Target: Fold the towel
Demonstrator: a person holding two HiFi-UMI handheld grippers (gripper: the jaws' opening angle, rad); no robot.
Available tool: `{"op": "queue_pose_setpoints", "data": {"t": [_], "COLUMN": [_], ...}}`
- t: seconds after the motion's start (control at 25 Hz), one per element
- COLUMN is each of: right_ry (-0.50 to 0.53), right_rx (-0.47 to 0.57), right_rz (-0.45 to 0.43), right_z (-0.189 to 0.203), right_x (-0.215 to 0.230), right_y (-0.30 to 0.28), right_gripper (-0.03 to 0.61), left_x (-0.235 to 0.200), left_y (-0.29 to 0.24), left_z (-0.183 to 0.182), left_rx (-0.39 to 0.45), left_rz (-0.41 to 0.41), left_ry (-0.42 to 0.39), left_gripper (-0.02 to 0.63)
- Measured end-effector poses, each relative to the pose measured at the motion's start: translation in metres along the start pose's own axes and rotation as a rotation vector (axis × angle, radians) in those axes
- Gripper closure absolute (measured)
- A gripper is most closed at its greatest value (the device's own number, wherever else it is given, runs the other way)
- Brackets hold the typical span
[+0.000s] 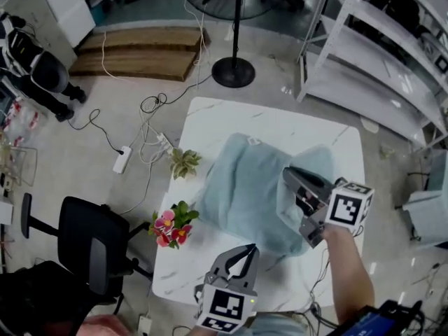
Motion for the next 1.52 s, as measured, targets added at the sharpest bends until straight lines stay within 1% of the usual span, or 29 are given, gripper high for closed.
{"op": "queue_pose_setpoints", "data": {"t": [0.28, 0.44, 0.56, 0.8, 0.88, 0.92, 1.0, 1.04, 1.12, 1.2, 1.32, 1.4, 1.48, 1.52], "right_ry": [0.002, 0.031, 0.066, 0.106, 0.131, 0.145, 0.161, 0.164, 0.158, 0.139, 0.066, 0.030, 0.051, 0.072], "right_rx": [-0.080, -0.129, -0.178, -0.314, -0.352, -0.377, -0.422, -0.431, -0.422, -0.394, -0.306, -0.237, -0.200, -0.203], "right_rz": [-0.034, -0.042, -0.014, 0.068, 0.065, 0.042, -0.034, -0.073, -0.140, -0.192, -0.225, -0.212, -0.153, -0.112], "right_z": [0.023, 0.035, 0.048, 0.089, 0.095, 0.097, 0.096, 0.092, 0.080, 0.065, 0.041, 0.024, 0.012, 0.012], "right_x": [-0.010, -0.016, -0.009, 0.015, 0.015, 0.012, -0.001, -0.009, -0.020, -0.024, -0.018, -0.009, 0.004, 0.012], "right_y": [-0.086, -0.121, -0.142, -0.179, -0.186, -0.188, -0.188, -0.185, -0.175, -0.163, -0.139, -0.119, -0.099, -0.091], "right_gripper": [0.555, 0.555, 0.555, 0.554, 0.549, 0.522, 0.391, 0.362, 0.337, 0.331, 0.334, 0.343, 0.370, 0.384], "left_x": [-0.029, -0.046, -0.058, -0.067, -0.069, -0.069, -0.068, -0.067, -0.064, -0.062, -0.061, -0.060, -0.060, -0.060], "left_y": [0.010, 0.011, 0.014, 0.014, 0.012, 0.012, 0.011, 0.011, 0.009, 0.006, 0.006, 0.005, 0.003, 0.002], "left_z": [0.016, 0.027, 0.028, 0.035, 0.038, 0.038, 0.039, 0.039, 0.037, 0.033, 0.022, 0.018, 0.017, 0.018], "left_rx": [-0.012, 0.011, -0.001, -0.005, -0.005, -0.003, -0.002, -0.007, -0.020, -0.021, -0.017, -0.014, -0.012, -0.014], "left_rz": [0.011, -0.002, -0.015, -0.023, -0.024, -0.024, -0.024, -0.023, -0.019, -0.015, -0.019, -0.024, -0.030, -0.031], "left_ry": [0.046, 0.084, 0.102, 0.132, 0.135, 0.134, 0.133, 0.133, 0.128, 0.120, 0.102, 0.094, 0.092, 0.091], "left_gripper": [0.604, 0.604, 0.606, 0.604, 0.606, 0.606, 0.606, 0.606, 0.604, 0.604, 0.604, 0.604, 0.604, 0.604]}}
Point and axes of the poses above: the fingertips, and each gripper's own axes: y backward along the fingers, x to its right, z out of its underside, the point moved 8 cm from there along y, backward along the fingers, and after that the axes turned 4 degrees about -z, right-handed, at the moved point
